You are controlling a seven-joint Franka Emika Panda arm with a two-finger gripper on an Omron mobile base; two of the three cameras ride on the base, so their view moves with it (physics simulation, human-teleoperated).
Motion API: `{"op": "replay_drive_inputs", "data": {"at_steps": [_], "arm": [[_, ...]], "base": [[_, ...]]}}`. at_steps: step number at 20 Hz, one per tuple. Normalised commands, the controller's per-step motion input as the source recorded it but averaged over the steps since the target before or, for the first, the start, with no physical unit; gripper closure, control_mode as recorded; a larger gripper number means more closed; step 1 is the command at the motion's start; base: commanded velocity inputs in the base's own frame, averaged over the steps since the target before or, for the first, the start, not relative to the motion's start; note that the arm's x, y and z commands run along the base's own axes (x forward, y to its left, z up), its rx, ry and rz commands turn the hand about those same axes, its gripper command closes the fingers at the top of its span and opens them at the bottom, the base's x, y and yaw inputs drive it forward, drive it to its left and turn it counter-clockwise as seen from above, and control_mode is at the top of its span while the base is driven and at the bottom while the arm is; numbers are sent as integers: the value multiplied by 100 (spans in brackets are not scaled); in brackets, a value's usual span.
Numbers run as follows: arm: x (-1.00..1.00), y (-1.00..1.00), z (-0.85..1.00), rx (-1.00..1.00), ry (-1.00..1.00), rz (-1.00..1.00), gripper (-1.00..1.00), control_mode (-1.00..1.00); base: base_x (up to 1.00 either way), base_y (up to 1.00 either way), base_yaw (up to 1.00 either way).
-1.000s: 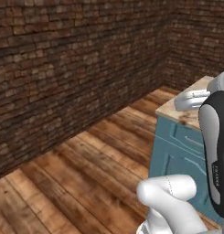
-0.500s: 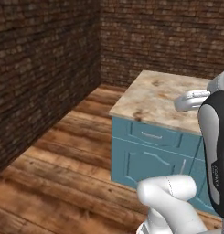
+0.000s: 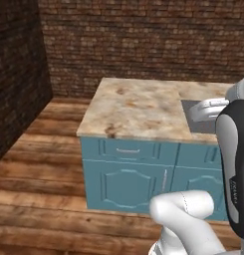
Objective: Pick up the dish brush and dish brush from the sink, and place them back in the cabinet, and close the cabinet door.
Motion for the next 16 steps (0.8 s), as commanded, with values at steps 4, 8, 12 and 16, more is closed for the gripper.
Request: {"op": "replay_drive_inputs", "data": {"at_steps": [4,8,12,16], "arm": [[0,0,0,0,0,0,-100,100],[0,0,0,0,0,0,-100,100],[0,0,0,0,0,0,-100,100],[0,0,0,0,0,0,-100,100]], "base": [[42,-24,-33],[52,-31,-19],[47,-42,-14],[37,-50,-8]]}}
